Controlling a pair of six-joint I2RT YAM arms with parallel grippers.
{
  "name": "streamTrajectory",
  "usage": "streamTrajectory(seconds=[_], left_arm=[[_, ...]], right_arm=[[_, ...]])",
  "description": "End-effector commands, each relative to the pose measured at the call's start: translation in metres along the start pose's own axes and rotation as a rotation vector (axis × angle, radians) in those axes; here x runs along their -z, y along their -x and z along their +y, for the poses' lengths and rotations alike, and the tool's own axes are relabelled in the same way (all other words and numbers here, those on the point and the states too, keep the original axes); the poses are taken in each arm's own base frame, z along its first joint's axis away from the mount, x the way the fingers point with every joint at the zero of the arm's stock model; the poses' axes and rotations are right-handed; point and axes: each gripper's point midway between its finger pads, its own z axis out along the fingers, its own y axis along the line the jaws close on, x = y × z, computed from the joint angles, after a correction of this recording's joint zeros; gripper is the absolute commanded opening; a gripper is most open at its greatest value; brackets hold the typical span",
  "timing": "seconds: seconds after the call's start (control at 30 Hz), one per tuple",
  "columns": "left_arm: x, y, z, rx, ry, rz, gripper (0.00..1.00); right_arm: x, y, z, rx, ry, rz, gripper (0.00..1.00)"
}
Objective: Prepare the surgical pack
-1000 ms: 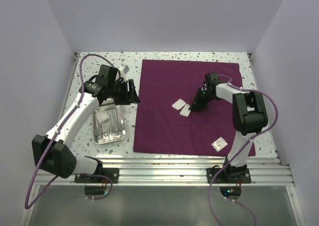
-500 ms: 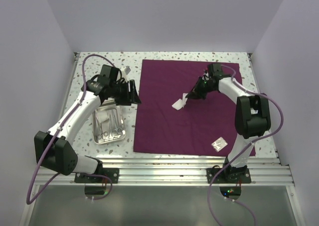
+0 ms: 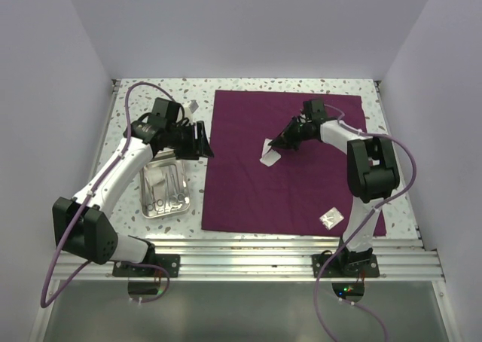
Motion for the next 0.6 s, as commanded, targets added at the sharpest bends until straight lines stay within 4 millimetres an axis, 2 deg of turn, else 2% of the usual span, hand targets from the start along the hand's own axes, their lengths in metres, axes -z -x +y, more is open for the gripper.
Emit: streamTrajectory(seconds=[0.0, 0.3, 0.57], left_arm=[[0.001, 0.007, -0.009, -0.035, -0.036, -0.014, 0.61], [0.0, 0.004, -0.01, -0.033, -0.045, -0.007, 0.61], [0.0, 0.005, -0.011, -0.03, -0.051, -0.009, 0.61]], right_arm=[[-0.006, 0.004, -0.002, -0.03, 0.021, -0.022, 0.0], [-0.018, -0.002, -0.026, -0.041, -0.011, -0.015, 0.0], [-0.015, 0.003, 0.003, -0.031, 0.057, -0.029, 0.0]])
